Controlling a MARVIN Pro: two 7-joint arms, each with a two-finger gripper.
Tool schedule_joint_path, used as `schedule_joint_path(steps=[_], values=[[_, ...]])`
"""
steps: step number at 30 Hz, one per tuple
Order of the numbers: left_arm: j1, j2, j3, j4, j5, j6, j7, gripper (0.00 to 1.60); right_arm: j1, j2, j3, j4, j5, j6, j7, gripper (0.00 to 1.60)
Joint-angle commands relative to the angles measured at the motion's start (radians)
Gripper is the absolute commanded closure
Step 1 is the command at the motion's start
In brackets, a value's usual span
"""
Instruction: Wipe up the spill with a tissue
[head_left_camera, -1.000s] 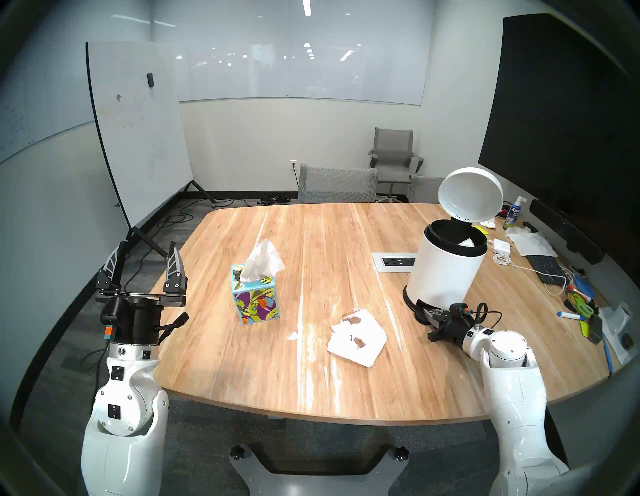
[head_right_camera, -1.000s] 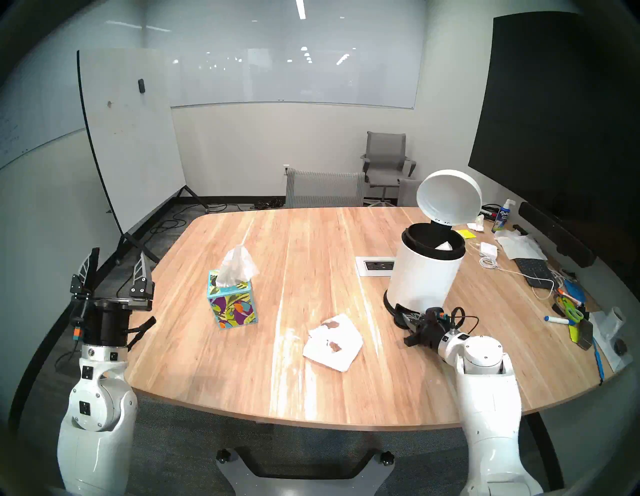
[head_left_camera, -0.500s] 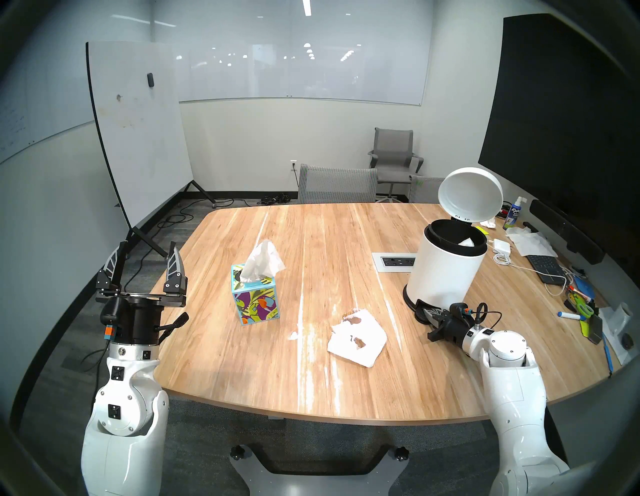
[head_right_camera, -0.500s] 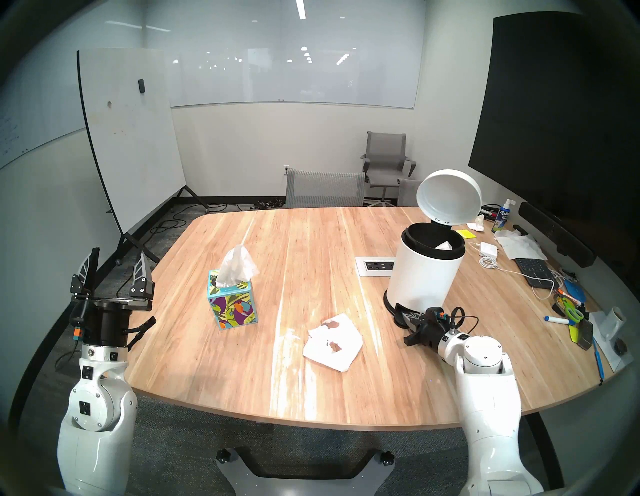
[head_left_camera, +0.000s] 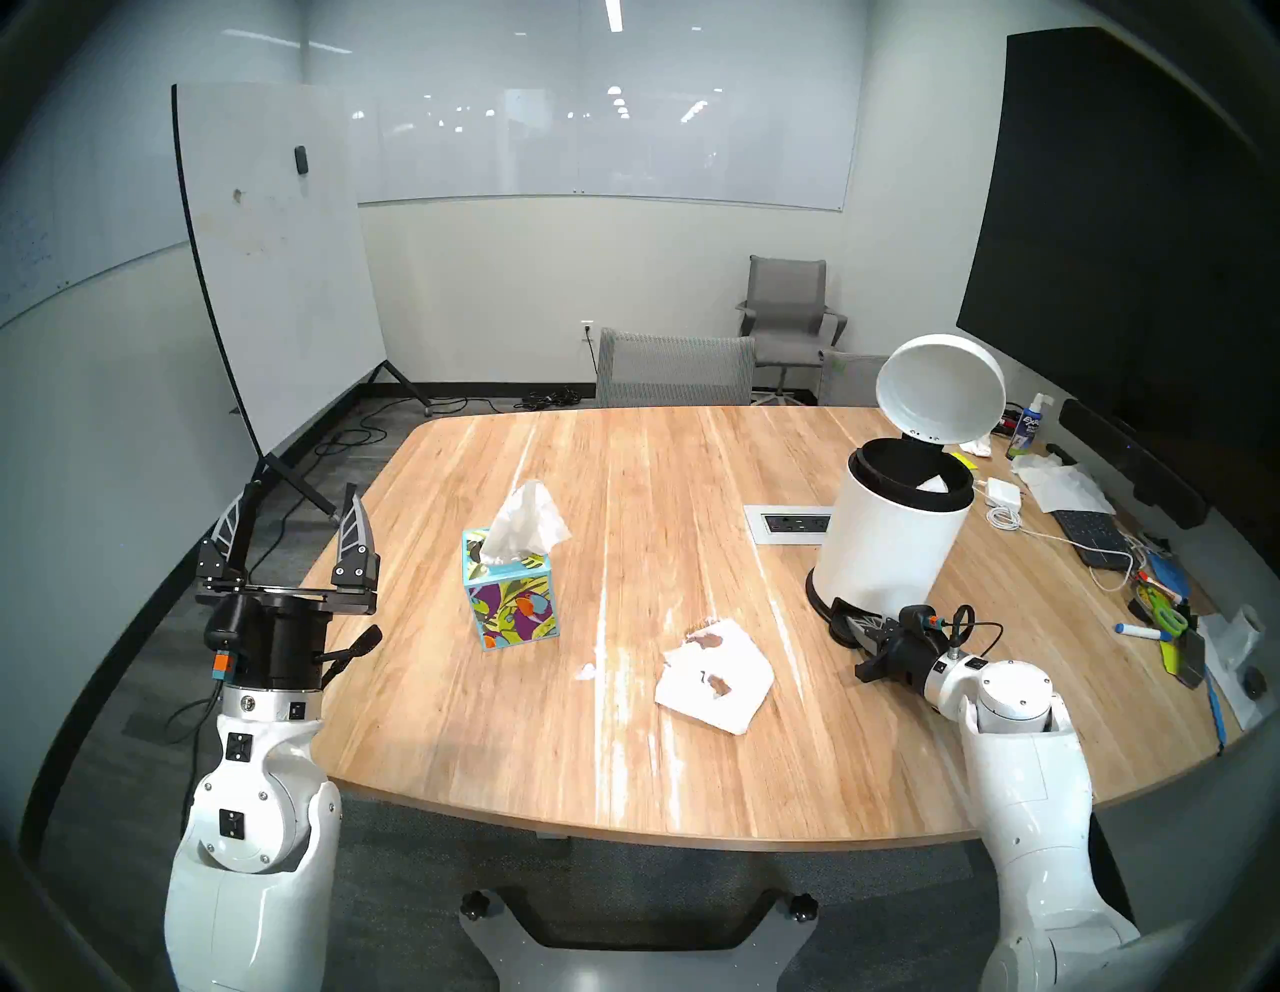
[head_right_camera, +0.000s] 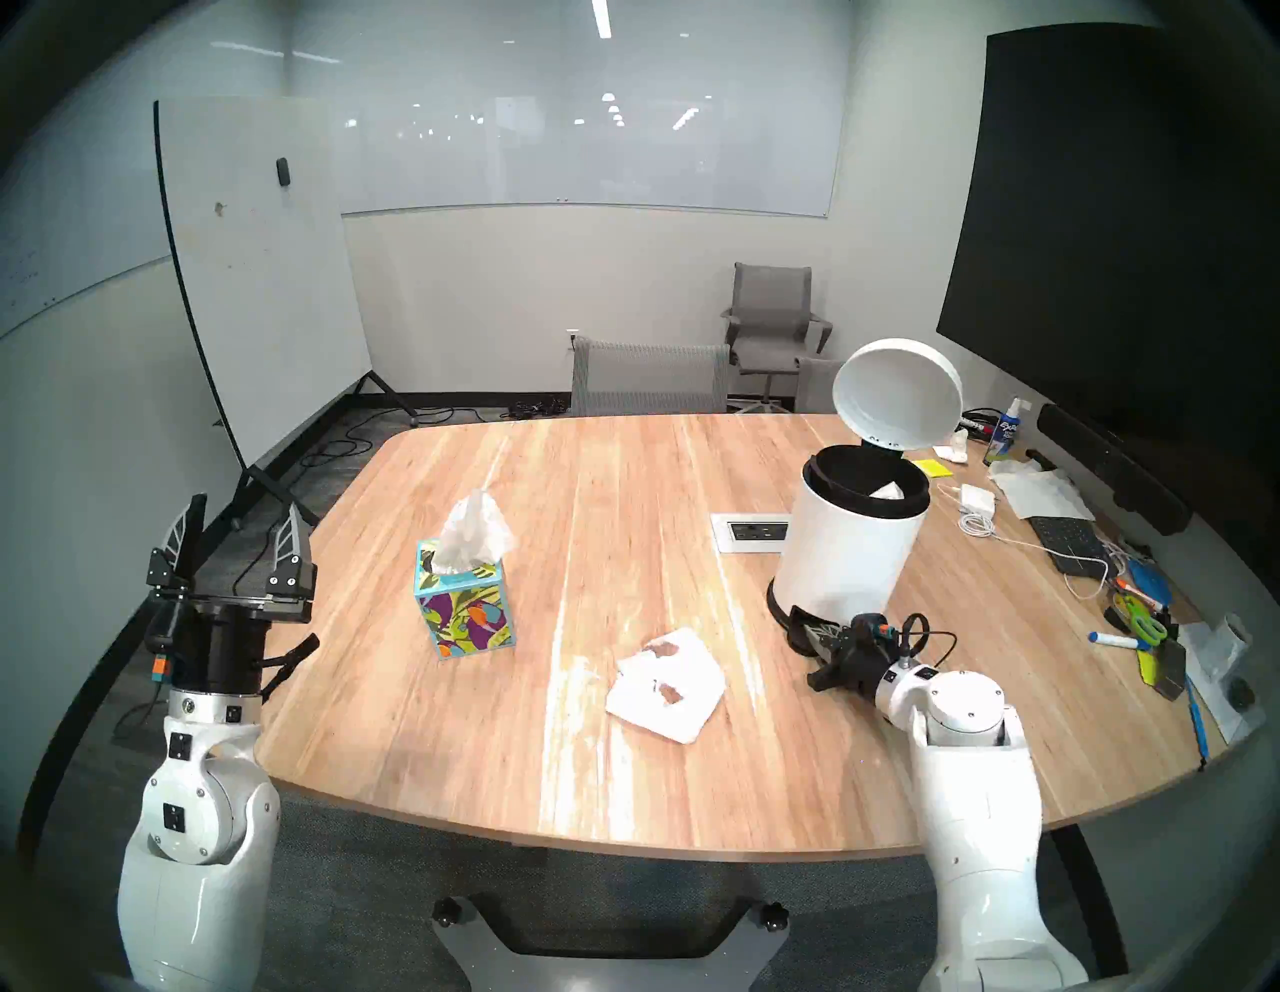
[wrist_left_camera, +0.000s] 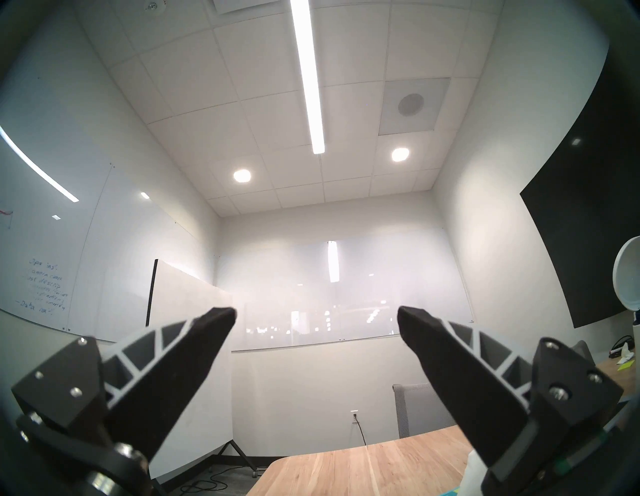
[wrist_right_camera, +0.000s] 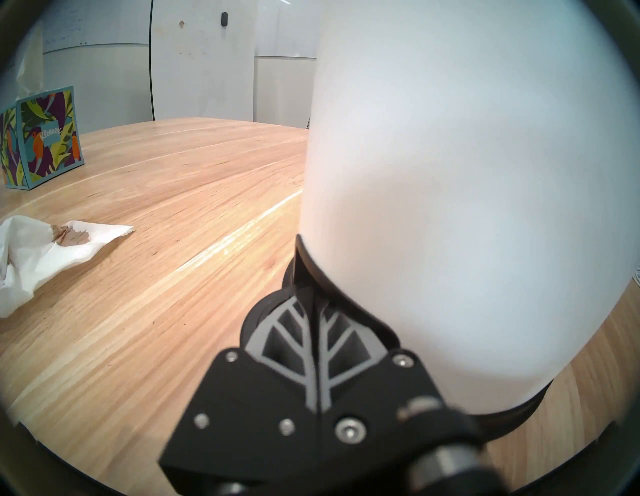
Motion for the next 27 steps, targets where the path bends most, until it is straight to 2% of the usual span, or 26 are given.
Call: schedule_joint_path(steps=[1, 6, 12, 18, 21, 25, 27], values=[[0.007, -0.023, 0.057, -0.077, 0.021, -0.033, -0.011, 0.00, -0.046, -0.003, -0.023, 0.090, -0.043, 0.042, -0.017, 1.60], [0.005, -0.018, 0.085, -0.072, 0.059, -0.078, -0.033, 0.00, -0.044, -0.002, -0.025, 0.093, -0.042, 0.042, -0.018, 1.60], [-0.018, 0.003, 0.102, -0.006, 0.117, -0.130, -0.070, 0.00, -0.043, -0.001, -0.027, 0.095, -0.041, 0.041, -0.019, 1.60], [-0.118, 0.044, 0.109, 0.083, 0.149, -0.146, -0.104, 0.00, -0.045, -0.001, -0.026, 0.092, -0.037, 0.037, -0.018, 1.60], [-0.151, 0.068, 0.109, 0.104, 0.154, -0.150, -0.119, 0.12, -0.047, -0.001, -0.025, 0.089, -0.033, 0.033, -0.017, 1.60], [-0.188, 0.098, 0.111, 0.111, 0.157, -0.156, -0.140, 0.00, -0.049, -0.002, -0.023, 0.087, -0.029, 0.029, -0.015, 1.60], [-0.197, 0.116, 0.114, 0.105, 0.156, -0.155, -0.152, 0.00, -0.050, -0.002, -0.023, 0.086, -0.027, 0.027, -0.015, 1.60]])
